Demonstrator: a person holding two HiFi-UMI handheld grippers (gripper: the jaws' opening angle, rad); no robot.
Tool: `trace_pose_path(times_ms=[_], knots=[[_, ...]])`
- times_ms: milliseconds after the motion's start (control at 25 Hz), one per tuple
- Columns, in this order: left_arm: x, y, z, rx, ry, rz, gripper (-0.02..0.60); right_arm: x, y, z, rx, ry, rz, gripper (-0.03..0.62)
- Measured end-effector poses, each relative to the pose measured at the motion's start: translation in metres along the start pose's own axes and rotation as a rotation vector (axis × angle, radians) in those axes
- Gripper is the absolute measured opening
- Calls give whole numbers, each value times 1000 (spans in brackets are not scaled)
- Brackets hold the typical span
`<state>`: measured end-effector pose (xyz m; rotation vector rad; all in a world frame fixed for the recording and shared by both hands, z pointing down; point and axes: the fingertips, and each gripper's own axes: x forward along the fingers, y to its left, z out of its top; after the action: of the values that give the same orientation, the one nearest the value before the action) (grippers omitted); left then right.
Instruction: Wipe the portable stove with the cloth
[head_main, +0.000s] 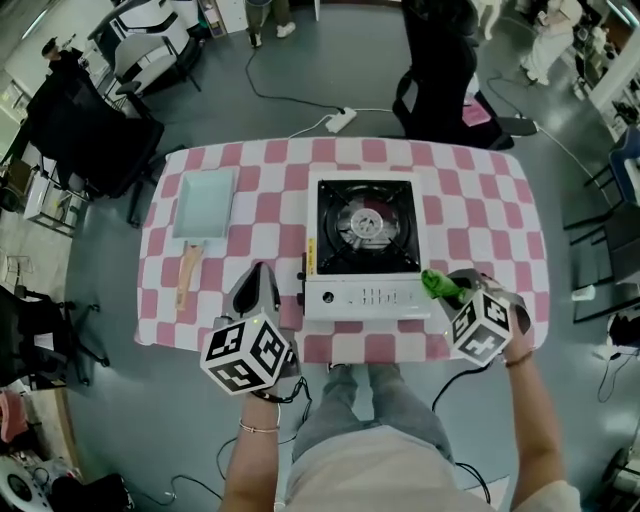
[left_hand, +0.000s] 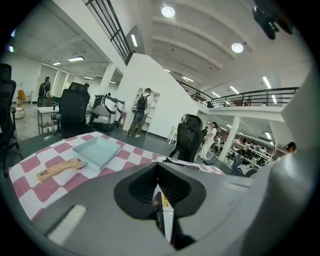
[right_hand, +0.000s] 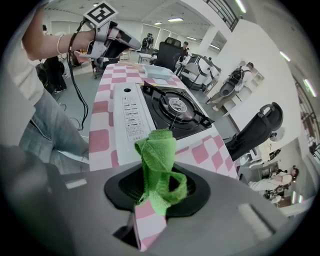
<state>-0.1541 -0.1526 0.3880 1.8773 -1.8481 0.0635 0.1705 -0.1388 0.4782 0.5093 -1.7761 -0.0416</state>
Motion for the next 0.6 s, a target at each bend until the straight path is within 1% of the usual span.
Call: trace_pose_path(times_ms=[360,600], knots=[[-3,17,2,5,8,4,0,22,8,8,29,124,-41,107],[0,25,-5,-7,26,3,0,26,11,6,61,208,-65,107]])
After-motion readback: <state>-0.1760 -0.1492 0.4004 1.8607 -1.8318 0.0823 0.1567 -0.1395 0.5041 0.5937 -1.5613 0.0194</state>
